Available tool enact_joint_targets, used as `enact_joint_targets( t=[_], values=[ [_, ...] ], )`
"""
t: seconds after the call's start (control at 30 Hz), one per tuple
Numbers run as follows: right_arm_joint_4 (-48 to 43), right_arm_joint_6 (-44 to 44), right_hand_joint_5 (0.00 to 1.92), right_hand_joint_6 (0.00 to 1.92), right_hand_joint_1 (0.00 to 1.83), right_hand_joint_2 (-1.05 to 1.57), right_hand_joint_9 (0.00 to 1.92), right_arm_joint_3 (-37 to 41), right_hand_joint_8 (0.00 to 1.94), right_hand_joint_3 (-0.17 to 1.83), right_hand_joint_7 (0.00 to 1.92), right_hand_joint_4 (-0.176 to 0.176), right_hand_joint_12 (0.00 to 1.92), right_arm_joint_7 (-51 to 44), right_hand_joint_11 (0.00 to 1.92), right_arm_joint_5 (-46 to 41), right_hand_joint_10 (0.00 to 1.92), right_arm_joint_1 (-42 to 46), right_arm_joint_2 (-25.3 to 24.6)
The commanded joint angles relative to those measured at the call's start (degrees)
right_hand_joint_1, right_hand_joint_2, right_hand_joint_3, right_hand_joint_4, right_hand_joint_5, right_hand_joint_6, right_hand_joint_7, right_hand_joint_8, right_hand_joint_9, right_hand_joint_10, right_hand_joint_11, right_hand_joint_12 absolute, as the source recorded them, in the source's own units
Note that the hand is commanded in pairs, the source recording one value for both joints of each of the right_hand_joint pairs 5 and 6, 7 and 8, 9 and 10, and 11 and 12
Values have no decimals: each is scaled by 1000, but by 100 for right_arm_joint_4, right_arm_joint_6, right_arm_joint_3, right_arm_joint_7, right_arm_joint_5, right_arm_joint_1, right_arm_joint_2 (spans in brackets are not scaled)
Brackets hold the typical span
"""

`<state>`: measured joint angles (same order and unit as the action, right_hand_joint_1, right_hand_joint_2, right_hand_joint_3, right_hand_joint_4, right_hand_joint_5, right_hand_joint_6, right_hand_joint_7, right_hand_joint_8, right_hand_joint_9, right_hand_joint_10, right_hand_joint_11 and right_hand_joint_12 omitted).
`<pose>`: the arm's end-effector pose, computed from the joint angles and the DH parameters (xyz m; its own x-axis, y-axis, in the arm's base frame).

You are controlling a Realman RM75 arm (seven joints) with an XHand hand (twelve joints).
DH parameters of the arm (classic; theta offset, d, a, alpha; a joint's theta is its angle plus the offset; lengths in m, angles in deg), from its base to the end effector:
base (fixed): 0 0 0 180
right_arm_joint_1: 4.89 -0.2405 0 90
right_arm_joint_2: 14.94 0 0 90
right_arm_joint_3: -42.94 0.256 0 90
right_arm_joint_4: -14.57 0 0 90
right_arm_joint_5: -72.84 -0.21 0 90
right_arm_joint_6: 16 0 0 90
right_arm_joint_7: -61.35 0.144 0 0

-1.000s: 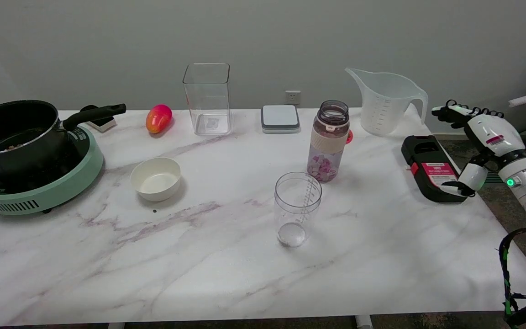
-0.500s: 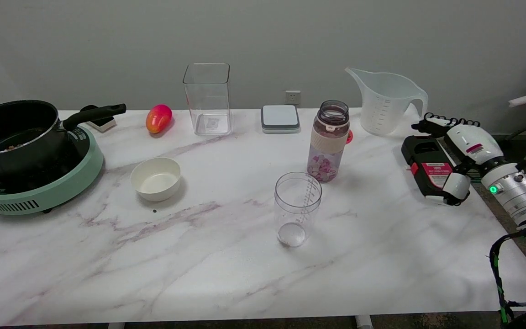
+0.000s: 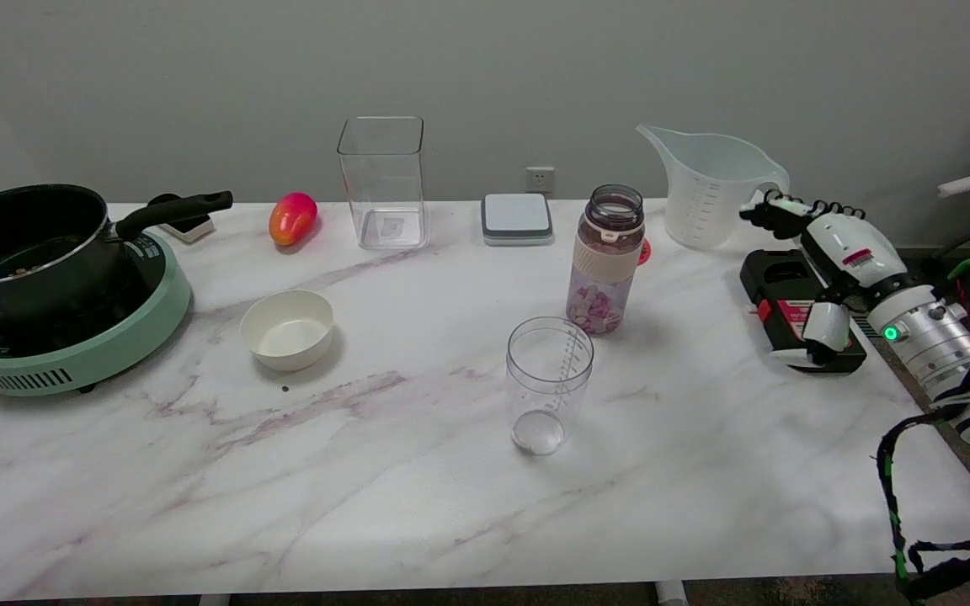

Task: Pick up the bottle.

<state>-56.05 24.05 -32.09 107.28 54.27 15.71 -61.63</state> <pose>-0.2270 -0.2484 0.5152 0.9409 0.2223 0.2554 -0.2705 0.0396 0.9619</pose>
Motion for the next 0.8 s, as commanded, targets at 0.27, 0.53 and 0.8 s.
enact_joint_targets(
  t=[0.27, 0.53, 0.8],
  values=[
    [-356, -792, 197, 197, 1308, -1047, 481, -1107, 377, 1355, 377, 0, 636, 2213, 636, -3939, 481, -979, 5],
    [754, 62, 105, 105, 1258, -1047, 413, -1886, 302, 1178, 302, 0, 535, 3927, 535, -3386, 413, -1200, 61],
    [1044, 253, 43, 43, 1226, -1047, 416, -1988, 316, 1084, 316, 0, 523, 4553, 523, -3102, 416, -1280, -264]
  ],
)
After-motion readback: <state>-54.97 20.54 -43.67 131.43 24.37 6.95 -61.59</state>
